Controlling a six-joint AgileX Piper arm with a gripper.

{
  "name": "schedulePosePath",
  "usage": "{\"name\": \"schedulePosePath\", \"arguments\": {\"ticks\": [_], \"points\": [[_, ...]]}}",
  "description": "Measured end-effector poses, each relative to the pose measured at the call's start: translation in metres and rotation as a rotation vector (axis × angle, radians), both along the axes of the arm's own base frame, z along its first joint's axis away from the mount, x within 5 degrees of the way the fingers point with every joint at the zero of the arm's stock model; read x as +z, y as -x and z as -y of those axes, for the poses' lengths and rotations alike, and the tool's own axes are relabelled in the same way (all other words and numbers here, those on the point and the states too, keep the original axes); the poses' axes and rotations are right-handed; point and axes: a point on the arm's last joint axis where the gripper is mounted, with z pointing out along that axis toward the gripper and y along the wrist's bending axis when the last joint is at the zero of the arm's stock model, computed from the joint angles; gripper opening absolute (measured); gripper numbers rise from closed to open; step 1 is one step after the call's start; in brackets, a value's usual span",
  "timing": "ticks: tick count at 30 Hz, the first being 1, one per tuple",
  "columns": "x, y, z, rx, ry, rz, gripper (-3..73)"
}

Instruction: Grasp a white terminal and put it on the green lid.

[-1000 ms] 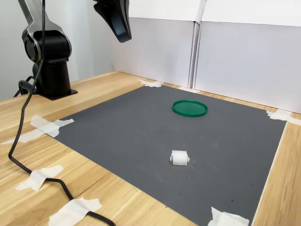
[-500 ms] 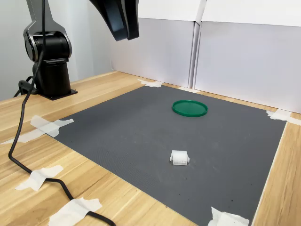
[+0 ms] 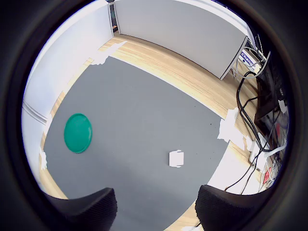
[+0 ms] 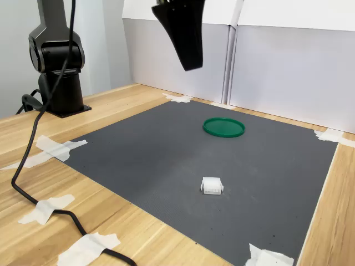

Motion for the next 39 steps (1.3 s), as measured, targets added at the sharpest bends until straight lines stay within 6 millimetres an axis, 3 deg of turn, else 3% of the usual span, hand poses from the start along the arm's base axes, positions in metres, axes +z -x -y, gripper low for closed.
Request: {"name": "schedulePosePath", "arguments": {"ticks": [7, 22, 39], "points": [[-0.041, -0.026, -0.004, 0.062, 0.091, -0.070, 69.5], [-0.096, -0.056, -0.005, 0.051, 0.122, -0.104, 69.4], [-0.123, -0.069, -0.003, 0.062, 0.128, -0.121, 69.4]]}}
